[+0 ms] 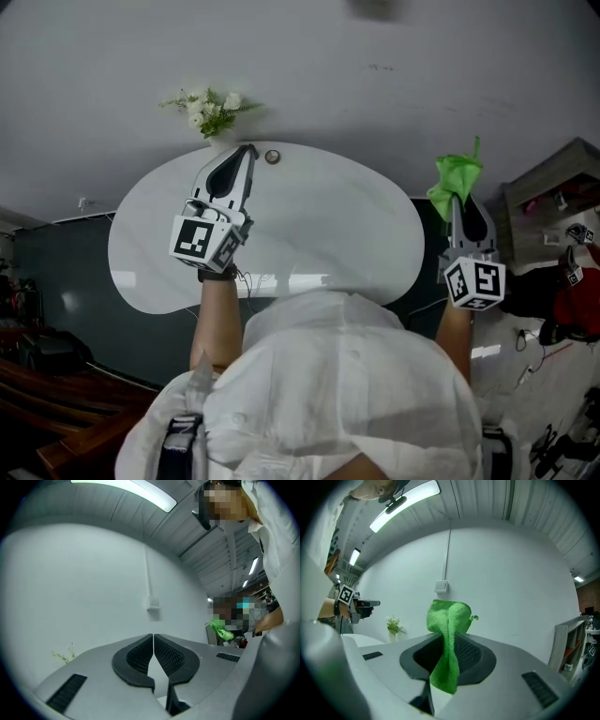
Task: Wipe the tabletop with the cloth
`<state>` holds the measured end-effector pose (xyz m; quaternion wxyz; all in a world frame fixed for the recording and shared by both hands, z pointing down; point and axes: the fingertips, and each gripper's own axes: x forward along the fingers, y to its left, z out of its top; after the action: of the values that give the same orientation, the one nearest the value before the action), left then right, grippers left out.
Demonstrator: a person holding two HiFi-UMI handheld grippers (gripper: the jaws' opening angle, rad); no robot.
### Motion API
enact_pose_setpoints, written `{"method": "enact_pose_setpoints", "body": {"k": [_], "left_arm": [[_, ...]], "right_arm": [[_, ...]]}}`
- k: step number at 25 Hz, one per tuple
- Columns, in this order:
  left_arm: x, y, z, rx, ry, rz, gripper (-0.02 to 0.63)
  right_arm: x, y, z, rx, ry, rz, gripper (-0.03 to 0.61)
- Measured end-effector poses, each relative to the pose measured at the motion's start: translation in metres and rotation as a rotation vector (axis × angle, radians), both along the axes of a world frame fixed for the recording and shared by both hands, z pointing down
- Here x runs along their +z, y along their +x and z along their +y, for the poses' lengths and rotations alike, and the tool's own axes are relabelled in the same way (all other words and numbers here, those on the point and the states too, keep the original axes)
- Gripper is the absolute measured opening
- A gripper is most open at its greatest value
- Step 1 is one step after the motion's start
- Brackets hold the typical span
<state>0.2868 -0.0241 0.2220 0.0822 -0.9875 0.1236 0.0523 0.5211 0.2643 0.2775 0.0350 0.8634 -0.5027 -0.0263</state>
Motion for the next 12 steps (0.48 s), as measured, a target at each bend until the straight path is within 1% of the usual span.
{"method": "enact_pose_setpoints", "body": {"k": [5, 8, 12], "left_arm": [[-0.014, -0.007, 0.007, 0.007, 0.009, 0.035, 0.021], [-0.017, -0.008, 0.009, 0.013, 0.03, 0.033, 0.021], [-0.017, -0.009, 0.01, 0.008, 0.022, 0.024, 0.021]], "right_arm": [[-0.005, -0.003, 0.006, -0.004, 0.016, 0.006, 0.069], [-0.008, -0.004, 0.01, -0.002, 0.024, 0.013, 0.069], [-0.012, -0.002, 0.014, 0.009, 0.021, 0.035, 0.069]]}}
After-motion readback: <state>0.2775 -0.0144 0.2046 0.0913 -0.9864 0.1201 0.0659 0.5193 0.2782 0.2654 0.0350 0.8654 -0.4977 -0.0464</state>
